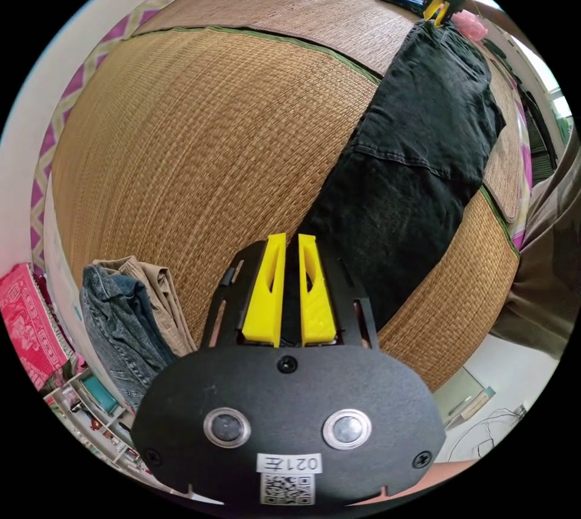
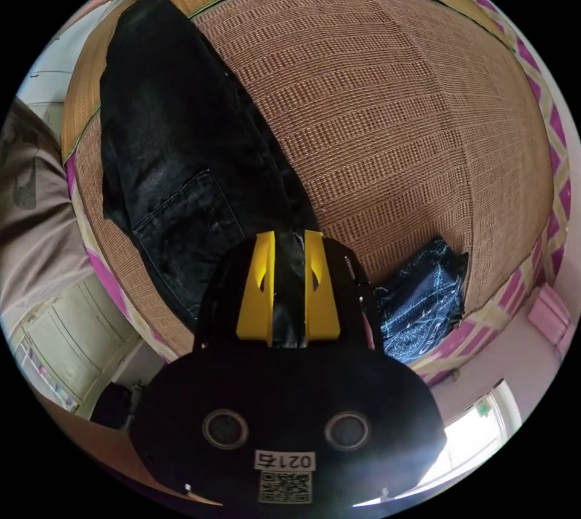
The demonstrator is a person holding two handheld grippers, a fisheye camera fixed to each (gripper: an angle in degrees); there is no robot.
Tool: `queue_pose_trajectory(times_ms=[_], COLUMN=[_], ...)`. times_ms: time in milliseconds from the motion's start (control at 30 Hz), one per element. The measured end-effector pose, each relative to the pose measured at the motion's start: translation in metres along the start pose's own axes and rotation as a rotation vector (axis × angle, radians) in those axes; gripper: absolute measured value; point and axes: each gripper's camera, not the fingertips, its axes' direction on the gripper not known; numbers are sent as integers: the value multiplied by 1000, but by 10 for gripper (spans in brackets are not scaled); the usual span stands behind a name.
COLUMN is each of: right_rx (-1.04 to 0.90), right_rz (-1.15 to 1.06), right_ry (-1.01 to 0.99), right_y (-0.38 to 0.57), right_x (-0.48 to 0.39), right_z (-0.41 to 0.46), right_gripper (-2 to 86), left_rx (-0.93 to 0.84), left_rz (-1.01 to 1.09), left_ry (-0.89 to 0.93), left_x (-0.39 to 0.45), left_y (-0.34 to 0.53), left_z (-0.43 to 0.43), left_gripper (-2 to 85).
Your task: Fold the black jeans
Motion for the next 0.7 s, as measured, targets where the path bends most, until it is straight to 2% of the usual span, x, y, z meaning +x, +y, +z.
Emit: queue_pose_trajectory(times_ms=[167, 300, 567, 700], right_rx=[2, 53, 102, 99], right_rz=[-18, 6, 50, 57], right_ry=[7, 9, 26, 34], right_y=[-11, -5, 12, 17], right_x=[-1, -5, -13, -14], right_z=[-19, -40, -68, -73], right_gripper=[26, 2, -4, -4], left_rx=[-1, -19, 14, -52], left_rz=[8, 23, 81, 132], left_ry=[26, 101, 188, 177], left_x=[-9, -25, -42, -38], left_y=[-11, -19, -20, -22], left_z=[-12, -19, -42, -34], left_gripper=[16, 67, 84, 85])
